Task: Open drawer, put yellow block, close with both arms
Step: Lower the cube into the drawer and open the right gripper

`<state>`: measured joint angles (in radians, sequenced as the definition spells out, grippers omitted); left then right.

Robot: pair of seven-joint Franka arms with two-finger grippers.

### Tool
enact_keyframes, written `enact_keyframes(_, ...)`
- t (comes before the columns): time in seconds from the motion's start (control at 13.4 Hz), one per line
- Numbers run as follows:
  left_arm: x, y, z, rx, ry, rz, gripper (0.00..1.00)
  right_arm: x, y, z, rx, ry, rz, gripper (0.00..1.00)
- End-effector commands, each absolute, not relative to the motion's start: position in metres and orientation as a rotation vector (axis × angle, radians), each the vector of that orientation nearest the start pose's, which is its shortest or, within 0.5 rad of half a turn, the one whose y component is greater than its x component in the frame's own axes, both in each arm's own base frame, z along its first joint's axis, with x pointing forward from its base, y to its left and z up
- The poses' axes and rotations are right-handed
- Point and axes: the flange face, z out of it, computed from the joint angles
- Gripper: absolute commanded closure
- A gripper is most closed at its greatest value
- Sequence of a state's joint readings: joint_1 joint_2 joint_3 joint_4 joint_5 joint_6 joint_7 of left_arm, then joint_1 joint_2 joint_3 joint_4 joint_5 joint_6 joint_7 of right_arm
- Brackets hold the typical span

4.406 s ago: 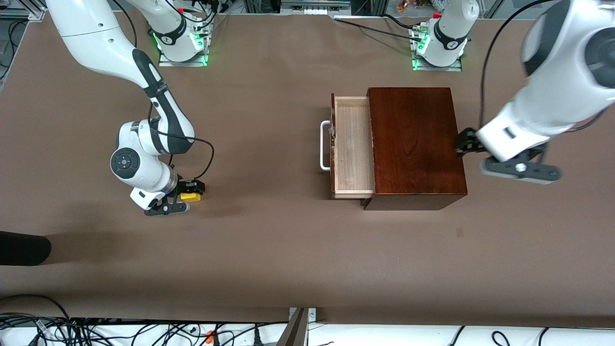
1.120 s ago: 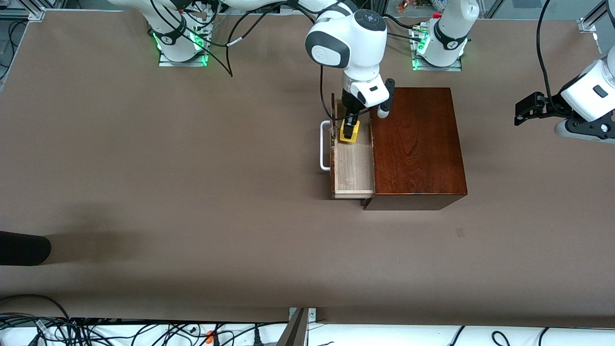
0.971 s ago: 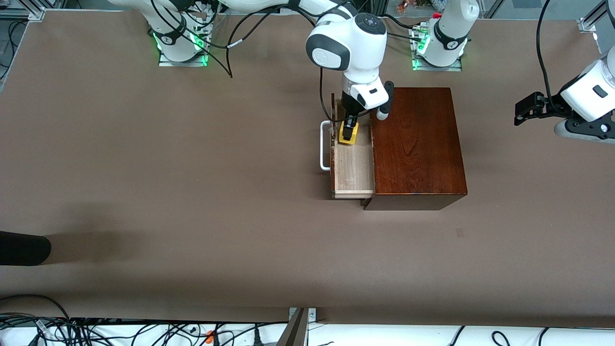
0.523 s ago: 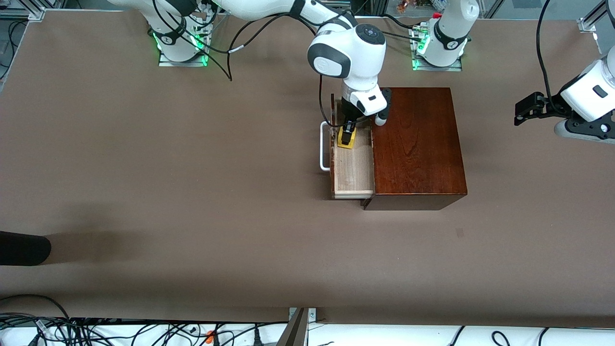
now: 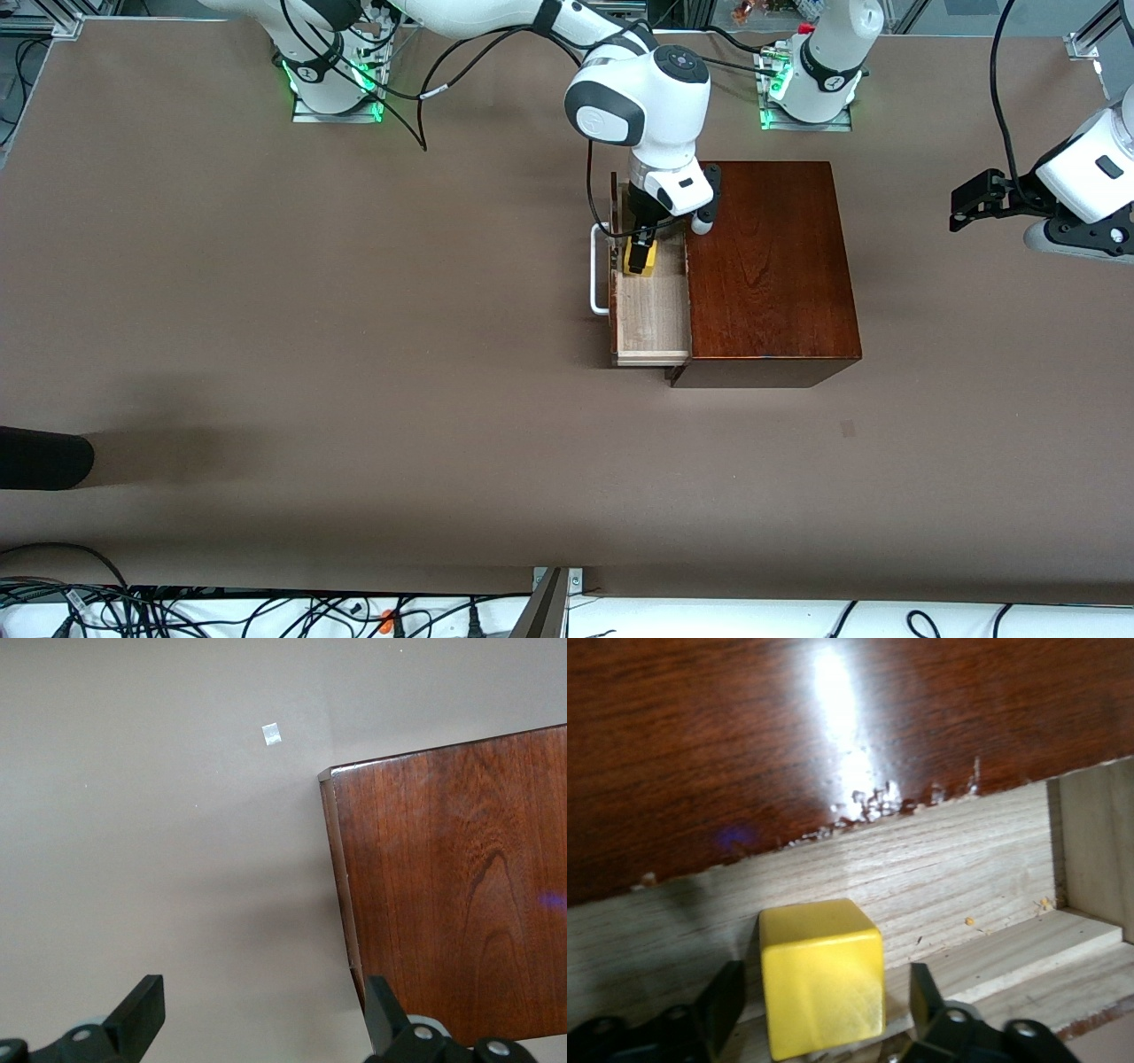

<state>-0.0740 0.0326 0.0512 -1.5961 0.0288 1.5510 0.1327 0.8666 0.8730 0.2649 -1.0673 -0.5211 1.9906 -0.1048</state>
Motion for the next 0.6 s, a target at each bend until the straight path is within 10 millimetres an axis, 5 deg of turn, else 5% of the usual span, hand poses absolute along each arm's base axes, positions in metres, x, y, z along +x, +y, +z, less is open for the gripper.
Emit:
enact_keyframes(0.0,0.563,-0.009,0.599,-3.134,0.263,0.113,0.00,0.422,0.658,0.343,-2.623,-2.066,-0.365,0.00)
enact_keyframes(0.22,0.565,-0.012,0.594,-3.133,0.272,0.125,0.00,0.428,0.641,0.401,-2.658,-1.980,-0.352,0.00)
enact_keyframes(0.37,0.574,-0.021,0.577,-3.127,0.293,0.168,0.00,0.445,0.614,0.450,-2.697,-1.861,-0.333,0.00)
enact_keyframes(0.52,0.582,-0.026,0.578,-3.143,0.302,0.156,0.00,0.470,0.566,0.511,-2.750,-1.673,-0.282,0.00)
